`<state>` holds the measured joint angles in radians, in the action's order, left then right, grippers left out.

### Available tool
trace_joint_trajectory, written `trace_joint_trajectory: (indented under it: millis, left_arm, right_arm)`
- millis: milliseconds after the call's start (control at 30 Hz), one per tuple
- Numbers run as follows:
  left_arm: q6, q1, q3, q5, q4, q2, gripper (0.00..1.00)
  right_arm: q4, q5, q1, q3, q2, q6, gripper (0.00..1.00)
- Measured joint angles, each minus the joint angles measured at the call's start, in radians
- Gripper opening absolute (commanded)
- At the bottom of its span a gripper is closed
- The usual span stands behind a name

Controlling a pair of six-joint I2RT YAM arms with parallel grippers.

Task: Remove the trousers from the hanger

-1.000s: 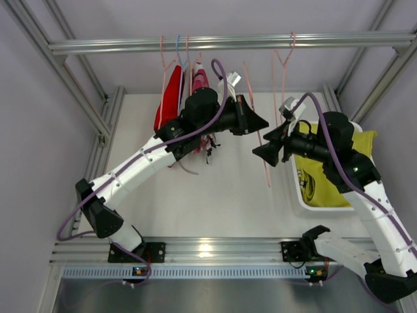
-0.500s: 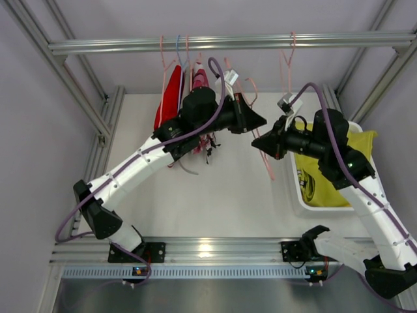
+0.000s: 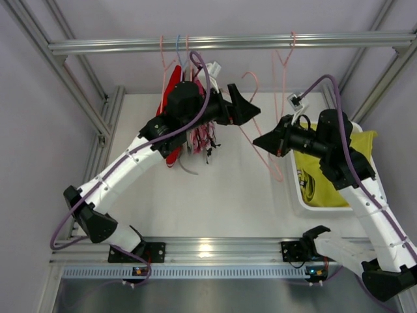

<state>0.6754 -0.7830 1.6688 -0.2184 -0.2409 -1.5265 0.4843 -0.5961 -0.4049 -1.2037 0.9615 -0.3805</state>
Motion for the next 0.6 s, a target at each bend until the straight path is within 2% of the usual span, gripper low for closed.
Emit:
trace_joint_trajectory:
  millis: [333,600]
  left_arm:
    - [-0.181,0.006,-0.024,0.102,0.008,0.177,0.99]
    - [-0.259,0.006,-0.050,0.168,-0.006,0.177,0.99]
  right_arm:
    - [-0.004,0.138,0.035,-0.034,-0.013,-0.156,0.00]
    - [-0.018,0.263,0.035,-0.163,0.047,-0.174,0.00]
